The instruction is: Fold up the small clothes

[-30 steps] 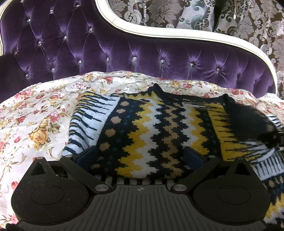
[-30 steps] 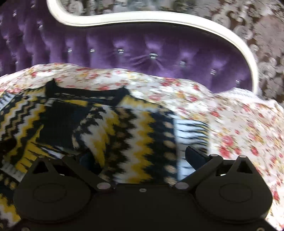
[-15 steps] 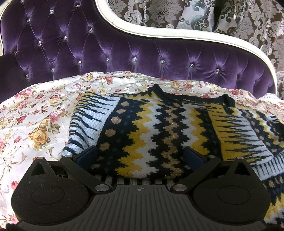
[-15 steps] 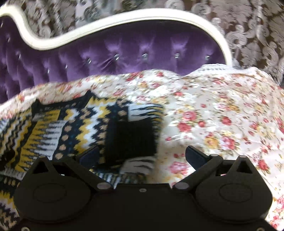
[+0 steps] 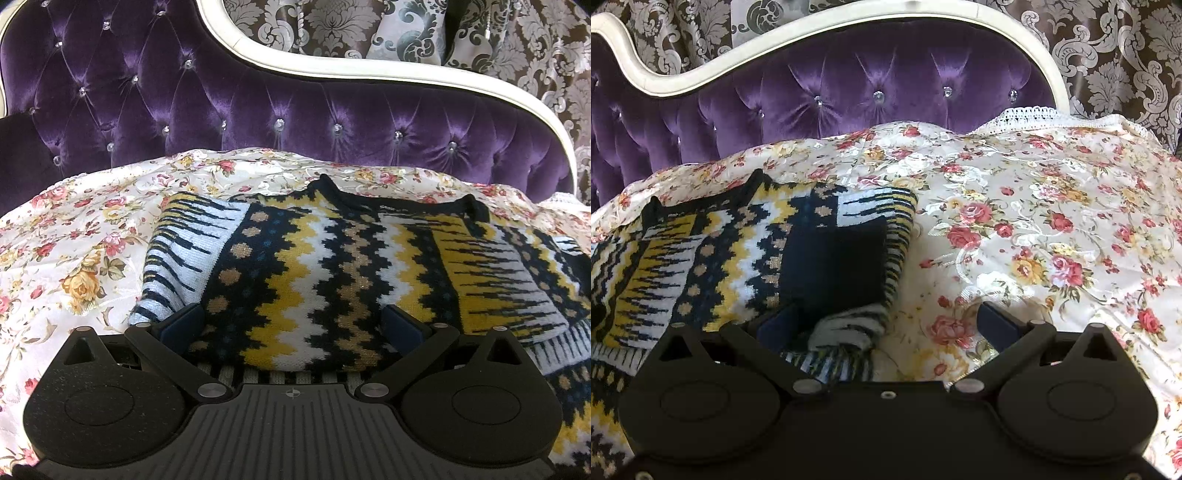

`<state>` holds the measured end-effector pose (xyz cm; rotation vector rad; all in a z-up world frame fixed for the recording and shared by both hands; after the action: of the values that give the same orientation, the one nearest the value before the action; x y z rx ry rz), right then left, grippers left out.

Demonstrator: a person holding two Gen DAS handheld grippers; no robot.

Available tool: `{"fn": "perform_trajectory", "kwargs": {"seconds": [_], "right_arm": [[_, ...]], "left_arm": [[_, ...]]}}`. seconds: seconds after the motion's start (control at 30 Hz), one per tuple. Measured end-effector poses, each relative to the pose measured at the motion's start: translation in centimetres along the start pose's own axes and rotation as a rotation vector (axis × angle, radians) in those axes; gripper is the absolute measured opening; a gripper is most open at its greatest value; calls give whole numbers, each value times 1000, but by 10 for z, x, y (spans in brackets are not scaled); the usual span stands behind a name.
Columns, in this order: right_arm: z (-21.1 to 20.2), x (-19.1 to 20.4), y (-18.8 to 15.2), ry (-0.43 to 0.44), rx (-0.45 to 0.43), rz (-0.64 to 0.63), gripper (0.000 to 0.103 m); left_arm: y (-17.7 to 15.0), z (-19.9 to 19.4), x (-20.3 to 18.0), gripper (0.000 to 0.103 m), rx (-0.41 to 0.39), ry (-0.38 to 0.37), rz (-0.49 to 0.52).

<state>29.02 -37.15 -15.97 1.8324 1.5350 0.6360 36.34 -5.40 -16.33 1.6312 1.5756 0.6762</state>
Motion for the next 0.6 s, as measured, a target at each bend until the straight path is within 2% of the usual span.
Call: {"fn": "perform_trajectory", "kwargs": {"seconds": [0.33,0.6], "right_arm": [[-1,1,-1,9,6,3,103],[-2,3,-3,7,54,12,103]], "left_arm": [[1,1,0,103,3,2,11],[0,1,-1,103,8,7,21]]}}
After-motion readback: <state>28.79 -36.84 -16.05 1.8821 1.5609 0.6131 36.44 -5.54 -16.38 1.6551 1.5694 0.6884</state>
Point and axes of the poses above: each gripper's, at about its wrist camera, not at the fingertips, and z roughly the way its jaws point, x to its left, y to its top, the point moved 9 cm from there along z, roughly the way its jaws point, and after that the axes turned 7 degrees about -z, right-handed, at the moved point
